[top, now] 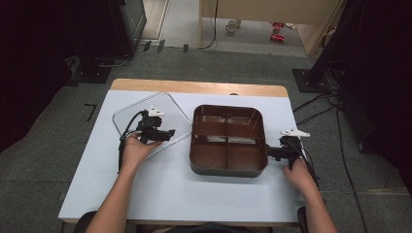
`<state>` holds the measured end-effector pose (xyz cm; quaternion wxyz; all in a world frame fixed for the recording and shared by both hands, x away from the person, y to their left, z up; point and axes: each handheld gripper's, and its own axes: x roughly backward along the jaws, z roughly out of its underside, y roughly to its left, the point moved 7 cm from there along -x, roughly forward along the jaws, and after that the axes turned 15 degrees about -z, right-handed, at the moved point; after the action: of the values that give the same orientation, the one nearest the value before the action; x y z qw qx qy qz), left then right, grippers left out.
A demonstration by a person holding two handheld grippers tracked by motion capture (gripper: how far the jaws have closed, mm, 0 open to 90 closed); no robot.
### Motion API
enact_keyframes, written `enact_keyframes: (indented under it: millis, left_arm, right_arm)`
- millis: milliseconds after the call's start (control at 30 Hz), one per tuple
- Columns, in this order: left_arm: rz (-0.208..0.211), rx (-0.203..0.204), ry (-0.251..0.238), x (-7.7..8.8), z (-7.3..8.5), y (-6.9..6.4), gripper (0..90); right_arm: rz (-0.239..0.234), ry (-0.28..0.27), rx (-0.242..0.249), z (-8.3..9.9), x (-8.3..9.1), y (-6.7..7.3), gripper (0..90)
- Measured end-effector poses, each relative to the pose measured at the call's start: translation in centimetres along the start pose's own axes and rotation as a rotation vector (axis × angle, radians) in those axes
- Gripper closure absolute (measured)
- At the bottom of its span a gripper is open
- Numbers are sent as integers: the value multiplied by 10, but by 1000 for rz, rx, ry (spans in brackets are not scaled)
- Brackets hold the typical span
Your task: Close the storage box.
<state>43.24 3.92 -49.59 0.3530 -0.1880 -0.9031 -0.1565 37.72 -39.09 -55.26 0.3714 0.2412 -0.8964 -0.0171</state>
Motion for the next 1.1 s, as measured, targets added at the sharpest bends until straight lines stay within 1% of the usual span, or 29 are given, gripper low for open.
enact_keyframes:
  millis: [33, 100, 167, 267, 333, 433, 467, 600, 667, 733, 833, 933, 967, 1033, 1100]
  left_arm:
    - [-10, 1, -11, -1, -1, 3, 334]
    - [-18, -6, 1, -2, -2, 8, 335]
    - [-22, 10, -4, -2, -5, 14, 335]
    - [-43, 28, -17, -3, -7, 25, 342]
    - [-57, 38, -5, -5, -7, 33, 331]
    - [-73, 80, -9, -8, -7, 47, 334]
    - [-76, 87, -8, -10, -6, 50, 334]
    - [-111, 101, 4, -19, 0, 60, 333]
    - [-109, 118, 14, -25, 4, 63, 333]
    - [-107, 126, 26, -31, 7, 64, 337]
    - [-117, 108, 41, -38, 11, 63, 345]
    - [-114, 113, 47, -44, 14, 62, 366]
    - [-115, 122, 47, -46, 14, 62, 374]
    - [-122, 129, 30, -47, 14, 63, 391]
    - [-123, 137, 17, -48, 14, 63, 433]
  right_arm:
    - [0, 0, -1, 0, 0, 0, 112]
    - [0, 0, 0, 0, 0, 0, 112]
    - [0, 0, 0, 0, 0, 0, 112]
    - [0, 0, 1, 0, 0, 0, 112]
    - [0, -1, 0, 0, 0, 0, 112]
    - [0, -1, -2, 0, 0, 0, 112]
    - [0, -2, 0, 0, 0, 0, 113]
    - [0, -1, 0, 0, 0, 0, 112]
    - [0, -1, 0, 0, 0, 0, 113]
    - [0, -1, -1, 0, 0, 0, 113]
    - [0, -1, -1, 0, 0, 0, 112]
    - [0, -2, -1, 0, 0, 0, 113]
    - [0, -2, -1, 0, 0, 0, 113]
    - [0, -2, -1, 0, 0, 0, 113]
    - [0, -2, -1, 0, 0, 0, 112]
